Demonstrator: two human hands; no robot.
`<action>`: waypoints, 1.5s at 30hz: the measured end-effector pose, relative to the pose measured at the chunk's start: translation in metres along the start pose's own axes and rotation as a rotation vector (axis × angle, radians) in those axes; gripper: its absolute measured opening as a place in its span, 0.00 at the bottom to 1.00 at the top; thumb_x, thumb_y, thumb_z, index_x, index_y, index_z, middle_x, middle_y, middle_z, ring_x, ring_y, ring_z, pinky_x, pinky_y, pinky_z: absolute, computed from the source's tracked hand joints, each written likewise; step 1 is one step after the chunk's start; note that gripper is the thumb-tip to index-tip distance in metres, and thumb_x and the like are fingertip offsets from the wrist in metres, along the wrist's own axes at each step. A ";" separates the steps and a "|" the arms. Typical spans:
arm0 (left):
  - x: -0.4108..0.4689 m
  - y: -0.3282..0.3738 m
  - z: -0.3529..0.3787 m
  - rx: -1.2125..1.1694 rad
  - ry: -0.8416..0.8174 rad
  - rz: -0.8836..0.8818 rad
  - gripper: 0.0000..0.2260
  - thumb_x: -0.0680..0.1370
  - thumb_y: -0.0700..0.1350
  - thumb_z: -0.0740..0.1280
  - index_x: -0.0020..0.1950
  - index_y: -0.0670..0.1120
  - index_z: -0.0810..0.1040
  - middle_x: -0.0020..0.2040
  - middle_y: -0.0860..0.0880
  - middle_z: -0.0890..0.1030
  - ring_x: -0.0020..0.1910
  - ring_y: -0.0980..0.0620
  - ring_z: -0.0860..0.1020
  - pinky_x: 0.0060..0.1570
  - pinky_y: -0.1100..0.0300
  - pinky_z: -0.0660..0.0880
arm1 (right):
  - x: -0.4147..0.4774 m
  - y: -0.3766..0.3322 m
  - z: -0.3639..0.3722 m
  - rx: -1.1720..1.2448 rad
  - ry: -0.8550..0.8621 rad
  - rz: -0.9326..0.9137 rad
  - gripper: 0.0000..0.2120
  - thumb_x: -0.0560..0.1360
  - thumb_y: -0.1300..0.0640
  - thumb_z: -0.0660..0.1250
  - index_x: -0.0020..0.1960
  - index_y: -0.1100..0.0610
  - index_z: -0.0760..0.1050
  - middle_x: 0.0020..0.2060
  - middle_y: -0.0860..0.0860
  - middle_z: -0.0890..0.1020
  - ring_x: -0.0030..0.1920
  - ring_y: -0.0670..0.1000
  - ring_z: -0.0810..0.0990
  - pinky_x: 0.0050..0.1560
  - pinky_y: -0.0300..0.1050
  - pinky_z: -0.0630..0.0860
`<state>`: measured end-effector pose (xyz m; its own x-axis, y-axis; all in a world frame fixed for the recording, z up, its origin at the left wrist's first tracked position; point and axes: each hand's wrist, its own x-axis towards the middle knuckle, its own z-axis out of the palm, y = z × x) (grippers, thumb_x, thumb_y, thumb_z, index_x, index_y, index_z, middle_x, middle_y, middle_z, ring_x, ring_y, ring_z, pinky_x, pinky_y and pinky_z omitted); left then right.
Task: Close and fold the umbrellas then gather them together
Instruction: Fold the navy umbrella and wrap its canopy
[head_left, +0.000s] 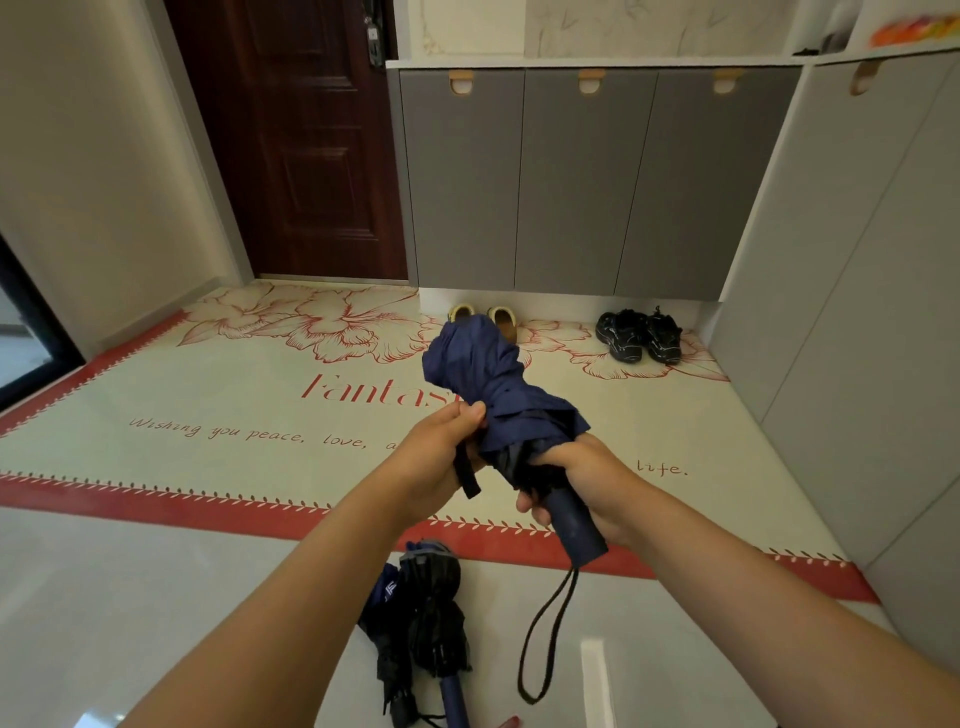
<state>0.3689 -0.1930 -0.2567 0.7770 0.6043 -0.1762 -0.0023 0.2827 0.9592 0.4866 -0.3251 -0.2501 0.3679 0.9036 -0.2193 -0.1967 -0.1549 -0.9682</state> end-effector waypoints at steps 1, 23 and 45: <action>0.000 -0.001 0.001 0.010 0.017 0.011 0.16 0.85 0.45 0.57 0.64 0.34 0.72 0.60 0.36 0.80 0.60 0.38 0.77 0.66 0.45 0.72 | 0.000 0.000 0.000 -0.009 -0.016 0.022 0.10 0.80 0.67 0.58 0.55 0.66 0.76 0.31 0.60 0.81 0.27 0.55 0.79 0.26 0.43 0.73; 0.001 -0.009 0.039 0.080 0.372 0.040 0.10 0.79 0.47 0.69 0.43 0.40 0.78 0.50 0.38 0.84 0.51 0.42 0.82 0.50 0.46 0.82 | 0.014 0.034 0.001 -1.154 0.408 -0.317 0.52 0.70 0.49 0.77 0.80 0.48 0.44 0.65 0.53 0.69 0.52 0.57 0.81 0.46 0.52 0.81; -0.007 0.019 -0.004 0.000 -0.003 0.071 0.13 0.82 0.45 0.63 0.57 0.36 0.80 0.53 0.43 0.85 0.52 0.49 0.84 0.53 0.58 0.81 | -0.004 -0.011 -0.010 -0.327 0.143 -0.242 0.14 0.72 0.68 0.74 0.54 0.56 0.78 0.39 0.60 0.84 0.30 0.57 0.80 0.26 0.48 0.74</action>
<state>0.3613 -0.1888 -0.2384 0.7768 0.6205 -0.1072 -0.0573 0.2392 0.9693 0.4964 -0.3310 -0.2399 0.4944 0.8688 0.0269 0.2007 -0.0839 -0.9761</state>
